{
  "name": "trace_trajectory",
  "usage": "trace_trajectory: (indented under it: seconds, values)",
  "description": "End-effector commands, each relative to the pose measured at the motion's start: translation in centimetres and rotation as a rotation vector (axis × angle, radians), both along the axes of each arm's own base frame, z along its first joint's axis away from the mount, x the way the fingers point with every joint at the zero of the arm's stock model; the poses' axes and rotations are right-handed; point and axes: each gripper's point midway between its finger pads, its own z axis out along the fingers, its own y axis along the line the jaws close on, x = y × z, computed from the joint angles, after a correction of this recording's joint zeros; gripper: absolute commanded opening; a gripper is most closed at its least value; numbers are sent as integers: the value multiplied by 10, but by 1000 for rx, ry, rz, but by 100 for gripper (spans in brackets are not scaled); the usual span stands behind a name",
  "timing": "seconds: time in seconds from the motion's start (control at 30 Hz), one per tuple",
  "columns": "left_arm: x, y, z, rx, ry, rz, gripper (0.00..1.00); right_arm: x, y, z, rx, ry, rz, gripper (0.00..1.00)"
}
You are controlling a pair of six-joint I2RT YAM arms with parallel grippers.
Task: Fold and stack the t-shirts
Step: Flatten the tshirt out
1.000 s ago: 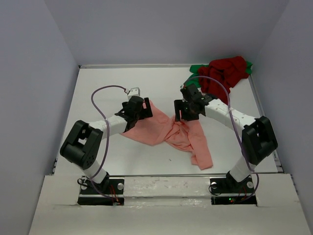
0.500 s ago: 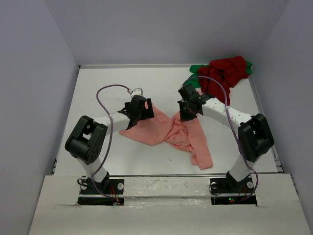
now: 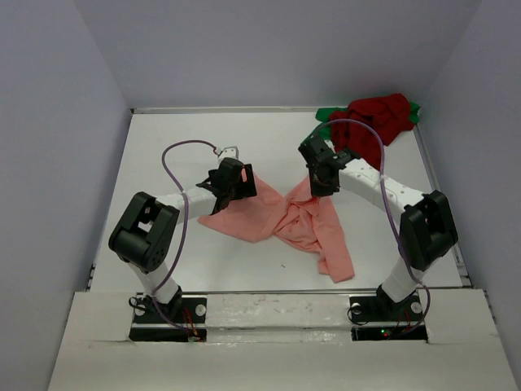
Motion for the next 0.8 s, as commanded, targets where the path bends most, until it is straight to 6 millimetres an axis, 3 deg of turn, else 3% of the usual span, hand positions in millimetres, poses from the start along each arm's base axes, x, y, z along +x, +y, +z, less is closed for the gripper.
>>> trace_trajectory:
  seconds: [0.0, 0.1, 0.27, 0.37, 0.47, 0.53, 0.6, 0.67, 0.77]
  values:
    - [9, -5, 14, -10, -30, -15, 96, -12, -33, -23, -166, 66, -86, 0]
    - [9, -4, 15, -7, -32, -12, 96, -19, -48, -42, -262, 120, -115, 0]
    - [9, -3, 17, -4, -37, -10, 96, -31, -66, -49, -374, 186, -147, 0]
    - [9, -2, 18, -2, -38, -4, 96, -29, -70, -45, -401, 174, -159, 13]
    - [9, 2, 22, 2, -52, 16, 96, -23, -62, -29, -333, 115, -147, 34]
    - [9, 6, 23, 9, -59, 31, 96, -20, -63, -7, -302, 56, -155, 40]
    - [9, 7, 26, 7, -68, 37, 96, -20, -67, 11, -301, 19, -168, 54]
    - [9, 7, 27, 4, -69, 37, 96, -21, -66, 17, -287, 17, -155, 61]
    - [9, 6, 26, 4, -67, 33, 96, -19, -49, 27, -202, -14, -89, 61]
